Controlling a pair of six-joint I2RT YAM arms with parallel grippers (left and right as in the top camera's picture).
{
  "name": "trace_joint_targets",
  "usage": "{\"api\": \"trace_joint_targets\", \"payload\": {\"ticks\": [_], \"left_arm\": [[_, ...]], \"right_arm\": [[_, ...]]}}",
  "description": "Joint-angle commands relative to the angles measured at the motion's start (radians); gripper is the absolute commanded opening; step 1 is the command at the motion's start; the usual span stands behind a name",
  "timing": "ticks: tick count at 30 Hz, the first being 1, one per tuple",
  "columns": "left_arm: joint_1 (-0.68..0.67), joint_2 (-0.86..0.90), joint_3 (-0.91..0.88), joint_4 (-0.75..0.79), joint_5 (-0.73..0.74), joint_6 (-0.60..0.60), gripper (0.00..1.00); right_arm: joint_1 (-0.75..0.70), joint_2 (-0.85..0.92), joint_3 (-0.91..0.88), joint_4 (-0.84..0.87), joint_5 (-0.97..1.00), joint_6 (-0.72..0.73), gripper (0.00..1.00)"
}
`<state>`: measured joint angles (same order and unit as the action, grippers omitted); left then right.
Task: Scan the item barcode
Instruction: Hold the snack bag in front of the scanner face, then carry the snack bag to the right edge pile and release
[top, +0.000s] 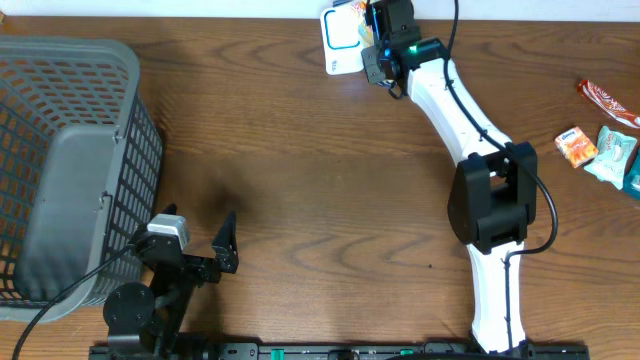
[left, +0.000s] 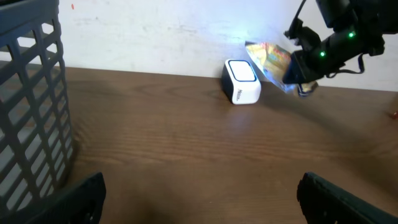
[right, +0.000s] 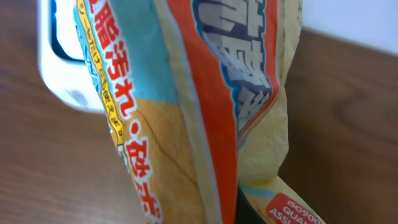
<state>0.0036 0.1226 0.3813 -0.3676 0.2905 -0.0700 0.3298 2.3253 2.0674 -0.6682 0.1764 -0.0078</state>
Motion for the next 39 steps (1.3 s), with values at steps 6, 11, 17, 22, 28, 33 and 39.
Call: {"api": "trace_joint_targets", "payload": {"ticks": [6,11,17,22,28,33,39], "left_arm": [[-0.003,-0.002,-0.001,0.001,0.016,0.014,0.98],[-0.003,-0.002,-0.001,0.001,0.016,0.014,0.98],[-0.003,-0.002,-0.001,0.001,0.016,0.014,0.98],[-0.003,-0.002,-0.001,0.001,0.016,0.014,0.98],[-0.003,-0.002,-0.001,0.001,0.016,0.014,0.98],[-0.003,-0.002,-0.001,0.001,0.016,0.014,0.98],[-0.003,-0.002,-0.001,0.001,0.016,0.014,0.98]], "right_arm": [[-0.068,-0.071,0.048,-0.379,0.106,0.274,0.01],[-0.238,-0.064,-0.018,-0.428,0.109,0.329,0.01],[-0.448,-0.064,-0.173,-0.272,0.109,0.202,0.01],[-0.581,-0.064,-0.262,-0.183,0.111,0.097,0.01],[-0.713,-0.079,-0.230,-0.195,0.026,0.111,0.30],[-0.731,-0.166,-0.155,-0.250,-0.220,0.073,0.99],[-0.684,-0.404,-0.131,-0.276,-0.317,0.074,0.99]]}}
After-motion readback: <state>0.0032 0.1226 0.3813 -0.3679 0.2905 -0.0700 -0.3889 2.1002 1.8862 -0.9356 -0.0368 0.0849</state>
